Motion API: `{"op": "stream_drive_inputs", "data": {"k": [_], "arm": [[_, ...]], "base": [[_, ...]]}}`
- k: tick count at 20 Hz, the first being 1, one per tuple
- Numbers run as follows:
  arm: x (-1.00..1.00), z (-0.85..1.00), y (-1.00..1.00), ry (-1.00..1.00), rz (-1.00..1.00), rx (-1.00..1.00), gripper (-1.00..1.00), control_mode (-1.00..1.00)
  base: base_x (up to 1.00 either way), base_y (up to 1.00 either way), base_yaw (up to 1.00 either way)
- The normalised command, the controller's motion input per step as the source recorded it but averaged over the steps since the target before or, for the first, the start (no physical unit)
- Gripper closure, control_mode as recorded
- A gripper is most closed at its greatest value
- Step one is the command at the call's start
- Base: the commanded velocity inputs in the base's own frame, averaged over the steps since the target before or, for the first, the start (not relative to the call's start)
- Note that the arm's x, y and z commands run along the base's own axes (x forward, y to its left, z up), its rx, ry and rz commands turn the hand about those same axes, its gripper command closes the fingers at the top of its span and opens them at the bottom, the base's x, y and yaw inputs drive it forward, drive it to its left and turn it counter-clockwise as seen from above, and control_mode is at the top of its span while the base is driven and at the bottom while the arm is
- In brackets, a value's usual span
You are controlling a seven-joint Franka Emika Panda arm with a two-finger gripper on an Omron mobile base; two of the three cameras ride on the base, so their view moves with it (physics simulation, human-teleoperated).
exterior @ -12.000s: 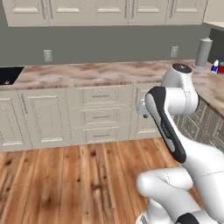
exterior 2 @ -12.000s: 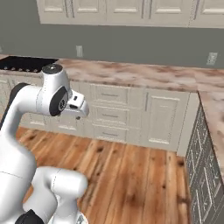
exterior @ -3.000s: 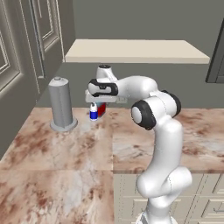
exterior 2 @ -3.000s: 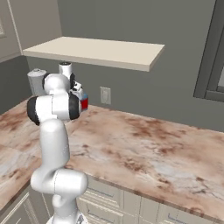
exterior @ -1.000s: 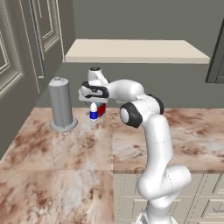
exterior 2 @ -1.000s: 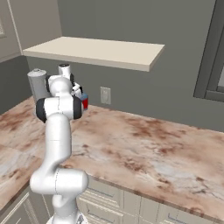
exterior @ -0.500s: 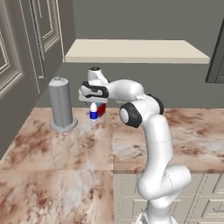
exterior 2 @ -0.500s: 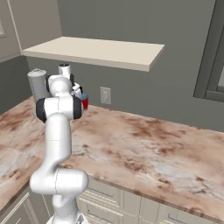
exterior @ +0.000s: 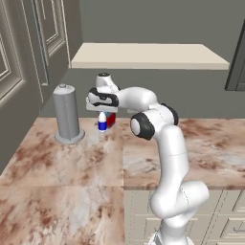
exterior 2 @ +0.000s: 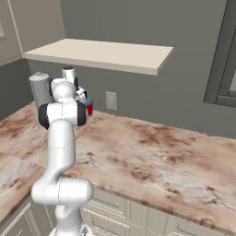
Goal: Place the drinks on the dining counter in a tight cluster.
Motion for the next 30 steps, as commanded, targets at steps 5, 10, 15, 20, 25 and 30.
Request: {"op": "stream_drive_inputs", "data": {"k": [5,10,15,20,25,30], "arm": [[-0.07,0.00,-0.08,0.00,-0.02,0.00,1.00,-1.00],[-0.44,0.00,-0.20,-0.10,-0.03,0.03,1.00,-1.00],[-0.34,0.00,-0.07,-0.07,0.00,0.03,1.00,-1.00],[-0.11,-0.20,0.00,-0.10,0.00,0.04,1.00,-1.00],[-0.31,0.08,-0.03,-0.06,0.00,0.03,1.00,-1.00],[-0.36,0.50,-0.24,0.00,0.00,0.01,1.00,-1.00]], "base": [[0.00,0.00,0.00],[0.00,0.00,0.00],[0.00,0.00,0.00],[0.00,0.00,0.00],[0.00,0.00,0.00],[0.00,0.00,0.00]]}}
